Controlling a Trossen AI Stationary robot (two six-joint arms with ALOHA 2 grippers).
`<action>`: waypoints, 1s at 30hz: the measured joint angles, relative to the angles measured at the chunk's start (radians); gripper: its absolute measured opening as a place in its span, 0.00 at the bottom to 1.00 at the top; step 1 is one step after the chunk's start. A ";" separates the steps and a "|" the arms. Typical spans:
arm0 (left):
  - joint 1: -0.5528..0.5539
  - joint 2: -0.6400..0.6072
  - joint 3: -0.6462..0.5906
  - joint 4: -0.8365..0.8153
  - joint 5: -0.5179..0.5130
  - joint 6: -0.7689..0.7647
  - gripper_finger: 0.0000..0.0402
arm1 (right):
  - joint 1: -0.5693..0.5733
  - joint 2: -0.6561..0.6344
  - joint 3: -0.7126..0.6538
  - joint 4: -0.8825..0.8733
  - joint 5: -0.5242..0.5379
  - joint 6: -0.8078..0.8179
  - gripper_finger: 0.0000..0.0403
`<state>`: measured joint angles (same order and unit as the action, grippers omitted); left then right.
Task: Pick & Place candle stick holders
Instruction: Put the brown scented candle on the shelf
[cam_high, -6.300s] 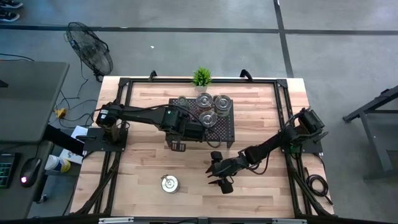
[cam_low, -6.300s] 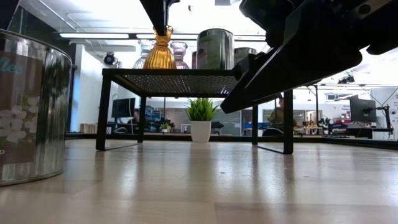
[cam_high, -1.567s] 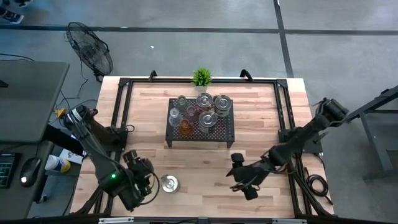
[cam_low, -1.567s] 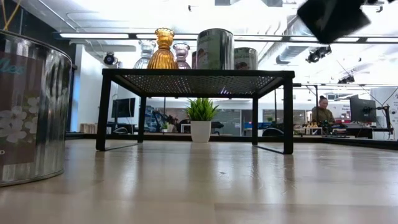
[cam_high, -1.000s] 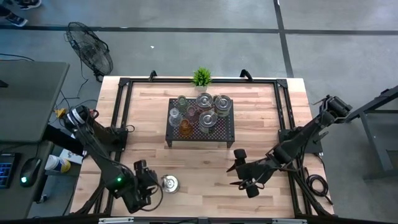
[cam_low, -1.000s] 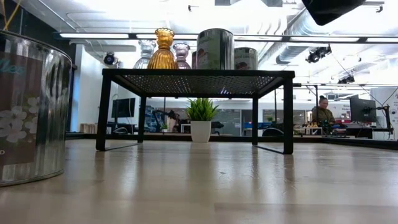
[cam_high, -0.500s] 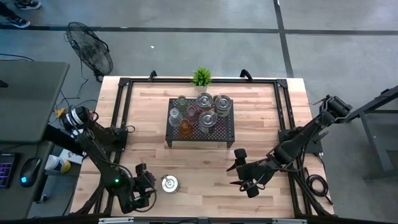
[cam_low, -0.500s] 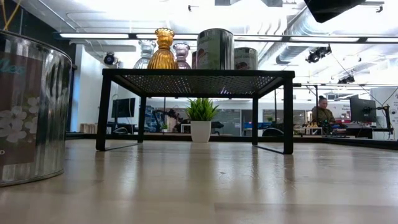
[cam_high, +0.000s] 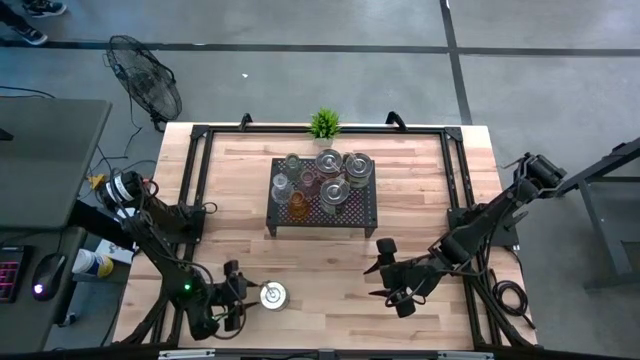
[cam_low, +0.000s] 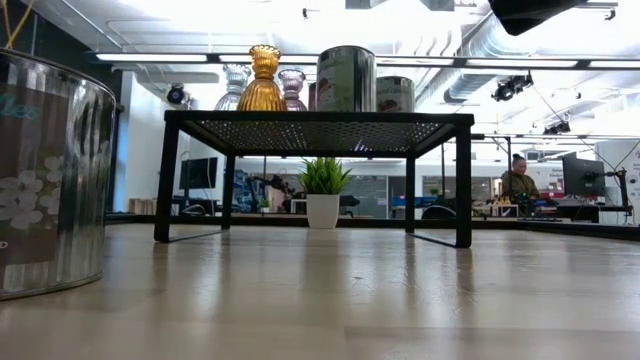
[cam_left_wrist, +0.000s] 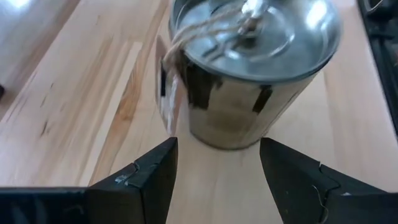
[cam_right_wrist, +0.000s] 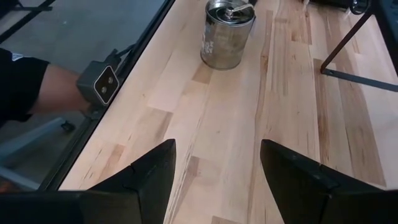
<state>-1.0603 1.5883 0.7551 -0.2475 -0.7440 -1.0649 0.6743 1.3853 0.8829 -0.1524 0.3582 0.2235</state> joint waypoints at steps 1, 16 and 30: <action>0.000 0.000 0.000 0.009 -0.008 0.009 0.55 | 0.000 0.000 0.000 0.000 0.002 0.000 0.56; 0.125 0.016 0.001 0.207 0.064 0.260 0.55 | 0.000 0.000 0.000 0.018 0.007 -0.005 0.56; 0.350 0.099 0.000 0.497 0.247 0.630 0.55 | 0.000 0.000 0.000 0.015 -0.001 -0.024 0.56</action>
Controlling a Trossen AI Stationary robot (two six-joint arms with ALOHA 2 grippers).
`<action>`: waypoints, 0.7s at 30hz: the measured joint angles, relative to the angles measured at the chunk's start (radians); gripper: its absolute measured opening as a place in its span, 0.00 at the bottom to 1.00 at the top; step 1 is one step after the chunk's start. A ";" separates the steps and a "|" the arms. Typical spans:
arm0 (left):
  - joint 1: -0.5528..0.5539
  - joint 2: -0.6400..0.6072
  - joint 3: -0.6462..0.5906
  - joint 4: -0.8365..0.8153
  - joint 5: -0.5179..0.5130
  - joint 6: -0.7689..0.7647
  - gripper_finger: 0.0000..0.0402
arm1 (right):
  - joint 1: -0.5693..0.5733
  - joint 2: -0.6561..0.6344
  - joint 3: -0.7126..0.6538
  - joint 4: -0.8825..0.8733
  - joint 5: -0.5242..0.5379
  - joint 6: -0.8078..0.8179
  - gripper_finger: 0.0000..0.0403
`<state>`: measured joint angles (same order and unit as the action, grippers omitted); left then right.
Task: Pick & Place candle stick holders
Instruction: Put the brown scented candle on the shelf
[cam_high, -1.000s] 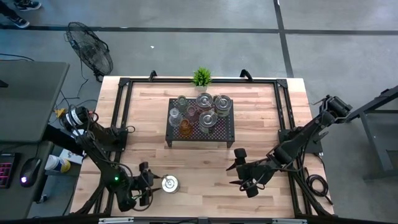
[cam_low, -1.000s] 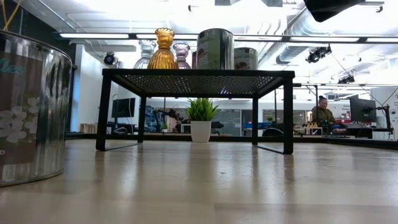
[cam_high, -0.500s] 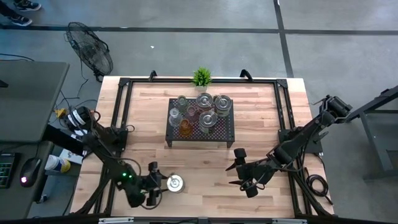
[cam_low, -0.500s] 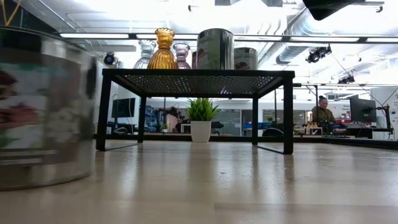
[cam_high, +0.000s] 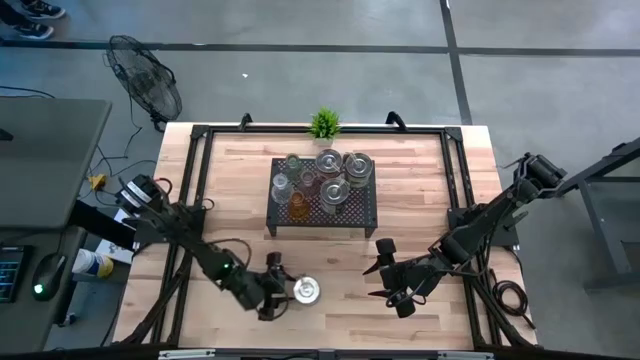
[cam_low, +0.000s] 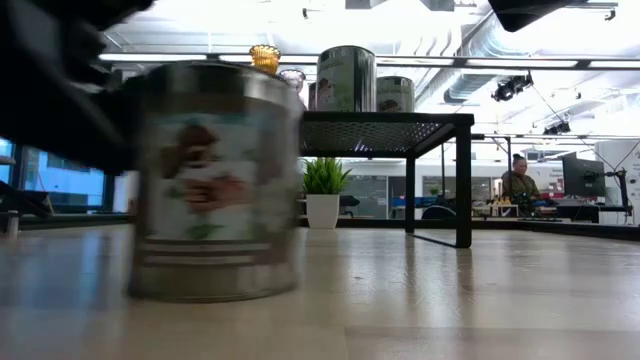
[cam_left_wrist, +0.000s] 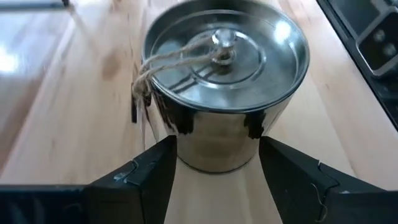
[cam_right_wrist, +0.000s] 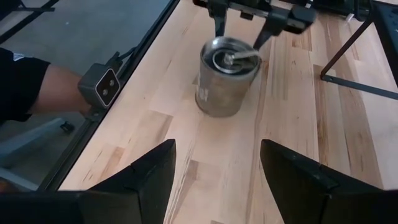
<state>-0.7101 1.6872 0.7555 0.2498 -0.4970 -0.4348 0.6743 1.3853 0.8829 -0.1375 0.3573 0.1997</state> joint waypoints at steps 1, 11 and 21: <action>0.016 0.005 0.000 0.023 0.009 0.022 0.55 | 0.000 0.000 0.000 0.000 0.000 -0.003 0.56; 0.135 0.066 0.000 0.256 0.114 0.212 0.55 | 0.000 0.000 0.000 -0.006 0.003 0.003 0.56; 0.212 0.178 0.128 0.280 0.207 0.355 0.55 | -0.023 0.000 0.000 -0.072 -0.032 0.078 0.56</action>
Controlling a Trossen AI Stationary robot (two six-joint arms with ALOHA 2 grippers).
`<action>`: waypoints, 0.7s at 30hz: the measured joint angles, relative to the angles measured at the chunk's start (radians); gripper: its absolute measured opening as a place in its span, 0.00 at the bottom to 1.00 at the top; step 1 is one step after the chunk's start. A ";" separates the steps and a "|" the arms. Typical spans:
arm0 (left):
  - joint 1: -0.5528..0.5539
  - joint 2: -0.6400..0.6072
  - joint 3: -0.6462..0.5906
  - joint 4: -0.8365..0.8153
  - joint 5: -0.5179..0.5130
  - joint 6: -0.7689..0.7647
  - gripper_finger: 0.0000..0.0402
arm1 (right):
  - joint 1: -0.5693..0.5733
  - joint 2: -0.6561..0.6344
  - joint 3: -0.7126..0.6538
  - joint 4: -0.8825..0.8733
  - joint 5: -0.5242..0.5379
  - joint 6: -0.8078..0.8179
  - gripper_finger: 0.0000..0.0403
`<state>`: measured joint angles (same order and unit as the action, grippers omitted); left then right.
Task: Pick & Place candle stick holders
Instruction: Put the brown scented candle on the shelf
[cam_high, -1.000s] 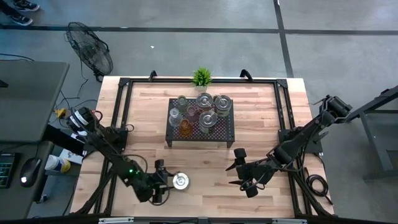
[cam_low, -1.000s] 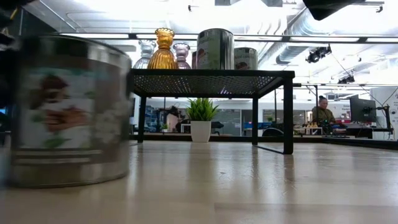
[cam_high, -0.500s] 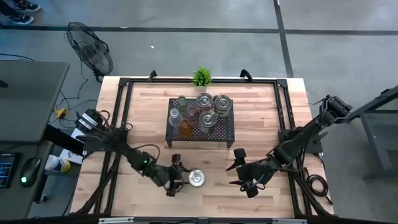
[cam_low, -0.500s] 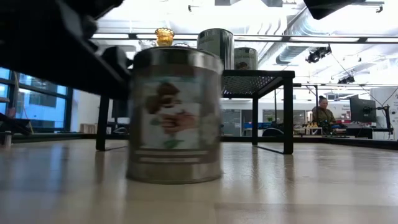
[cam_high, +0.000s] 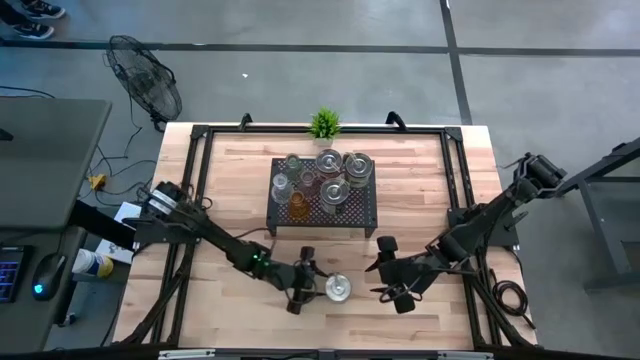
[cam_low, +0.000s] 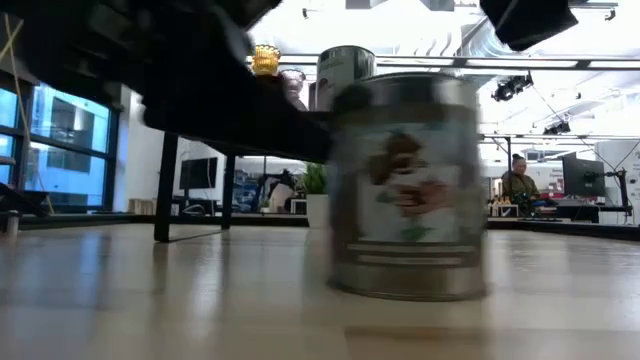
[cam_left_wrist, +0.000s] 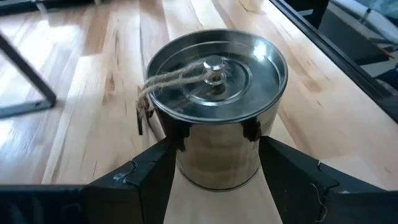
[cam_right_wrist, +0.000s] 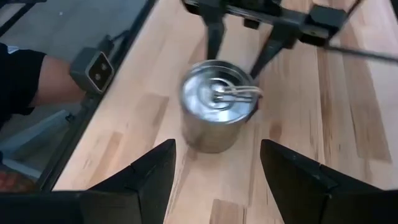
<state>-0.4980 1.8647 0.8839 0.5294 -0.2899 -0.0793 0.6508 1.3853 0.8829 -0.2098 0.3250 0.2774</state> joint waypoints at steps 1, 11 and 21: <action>0.006 0.017 0.022 -0.005 0.001 0.013 0.55 | -0.007 0.000 0.000 -0.012 -0.010 0.012 0.56; 0.064 0.099 0.166 -0.009 -0.014 0.121 0.55 | -0.077 0.000 0.000 -0.144 -0.135 0.123 0.56; 0.102 0.119 0.216 -0.054 -0.018 0.154 0.55 | -0.130 -0.006 0.077 -0.334 -0.182 0.162 0.56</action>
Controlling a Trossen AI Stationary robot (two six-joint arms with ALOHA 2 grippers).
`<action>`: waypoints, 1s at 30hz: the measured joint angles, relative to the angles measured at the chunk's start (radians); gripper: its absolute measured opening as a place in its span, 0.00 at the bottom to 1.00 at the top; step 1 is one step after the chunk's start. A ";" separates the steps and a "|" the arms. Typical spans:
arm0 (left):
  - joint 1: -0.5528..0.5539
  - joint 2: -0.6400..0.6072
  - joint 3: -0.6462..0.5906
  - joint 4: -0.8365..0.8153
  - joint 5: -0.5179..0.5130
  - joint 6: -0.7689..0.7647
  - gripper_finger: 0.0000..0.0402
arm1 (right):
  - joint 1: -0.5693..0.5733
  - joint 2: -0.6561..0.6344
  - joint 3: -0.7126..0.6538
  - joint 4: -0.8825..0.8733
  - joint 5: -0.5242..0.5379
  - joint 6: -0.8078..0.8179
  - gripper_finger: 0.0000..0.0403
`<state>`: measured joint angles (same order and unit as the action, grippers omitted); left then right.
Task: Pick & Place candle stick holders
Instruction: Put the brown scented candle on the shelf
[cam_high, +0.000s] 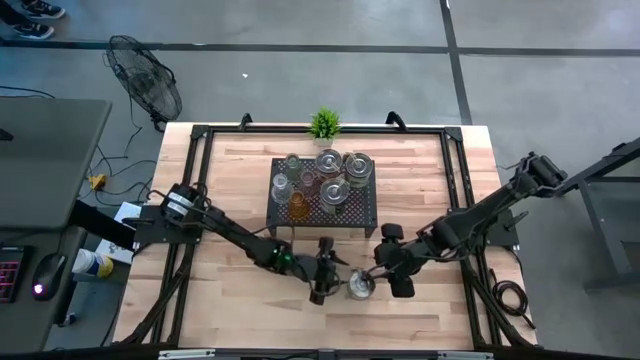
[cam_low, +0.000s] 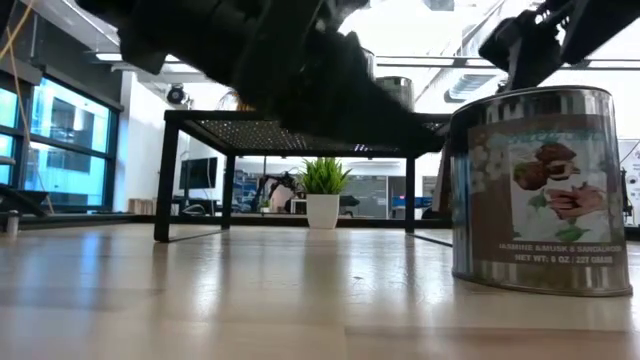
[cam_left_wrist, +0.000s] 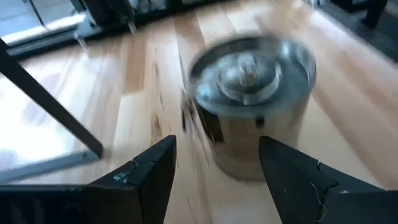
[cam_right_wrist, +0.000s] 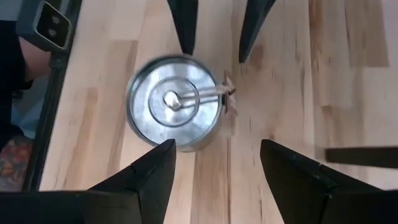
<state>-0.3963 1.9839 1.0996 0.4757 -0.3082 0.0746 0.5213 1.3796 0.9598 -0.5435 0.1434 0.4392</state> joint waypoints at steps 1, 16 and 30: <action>-0.004 0.000 0.000 -0.019 -0.006 -0.001 0.55 | 0.000 0.000 0.012 -0.009 0.002 -0.007 0.56; -0.173 -0.164 -0.001 -0.515 -0.100 -0.260 0.55 | 0.000 -0.001 0.057 -0.064 0.026 -0.028 0.56; -0.513 -0.432 -0.023 -1.144 -0.619 -0.825 0.55 | 0.003 -0.001 0.057 -0.089 0.033 -0.038 0.56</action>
<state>-0.9092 1.5519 1.0765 -0.6683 -0.9269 -0.7504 0.5240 1.3788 1.0168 -0.6327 0.1760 0.4011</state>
